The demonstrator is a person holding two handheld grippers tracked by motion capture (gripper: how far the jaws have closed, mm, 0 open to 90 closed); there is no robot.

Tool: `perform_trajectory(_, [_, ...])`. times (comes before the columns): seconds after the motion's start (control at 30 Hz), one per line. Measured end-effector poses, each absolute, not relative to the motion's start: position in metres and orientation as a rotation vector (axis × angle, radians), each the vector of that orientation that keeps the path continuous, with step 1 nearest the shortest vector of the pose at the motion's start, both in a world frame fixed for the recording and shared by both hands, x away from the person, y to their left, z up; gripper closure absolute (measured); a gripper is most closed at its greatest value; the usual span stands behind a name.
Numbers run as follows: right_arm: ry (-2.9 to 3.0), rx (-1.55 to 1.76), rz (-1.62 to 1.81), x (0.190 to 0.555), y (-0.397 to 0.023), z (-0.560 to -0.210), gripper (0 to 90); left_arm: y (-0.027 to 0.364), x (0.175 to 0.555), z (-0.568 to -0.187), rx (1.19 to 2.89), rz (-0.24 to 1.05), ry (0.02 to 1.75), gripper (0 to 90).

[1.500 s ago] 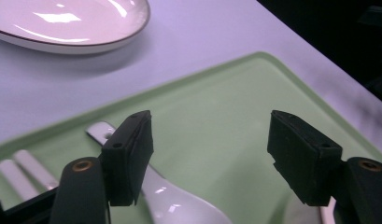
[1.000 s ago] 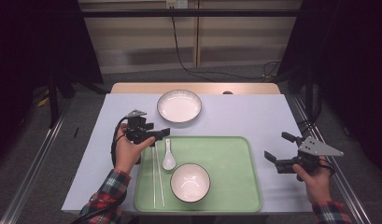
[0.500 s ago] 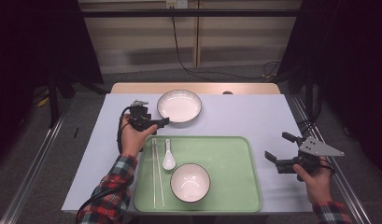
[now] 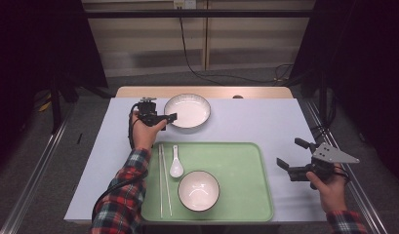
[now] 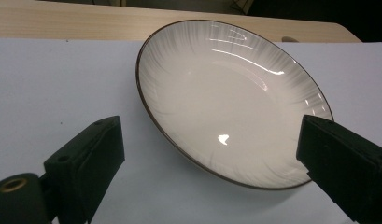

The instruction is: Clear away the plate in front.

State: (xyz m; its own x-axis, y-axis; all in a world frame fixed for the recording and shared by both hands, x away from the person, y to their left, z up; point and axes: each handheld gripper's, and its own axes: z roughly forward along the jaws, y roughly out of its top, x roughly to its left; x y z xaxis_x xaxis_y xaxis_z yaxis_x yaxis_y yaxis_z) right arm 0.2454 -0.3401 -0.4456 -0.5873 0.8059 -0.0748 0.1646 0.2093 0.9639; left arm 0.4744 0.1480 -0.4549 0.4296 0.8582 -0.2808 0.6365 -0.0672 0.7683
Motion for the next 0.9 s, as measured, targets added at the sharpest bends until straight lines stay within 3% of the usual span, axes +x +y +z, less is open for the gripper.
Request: perform_trajectory(0.9, [1.901,0.9,1.408,0.245,-0.341,-0.446,1.8,0.146,0.508,-0.468,1.731,0.353,1.423,11.0])
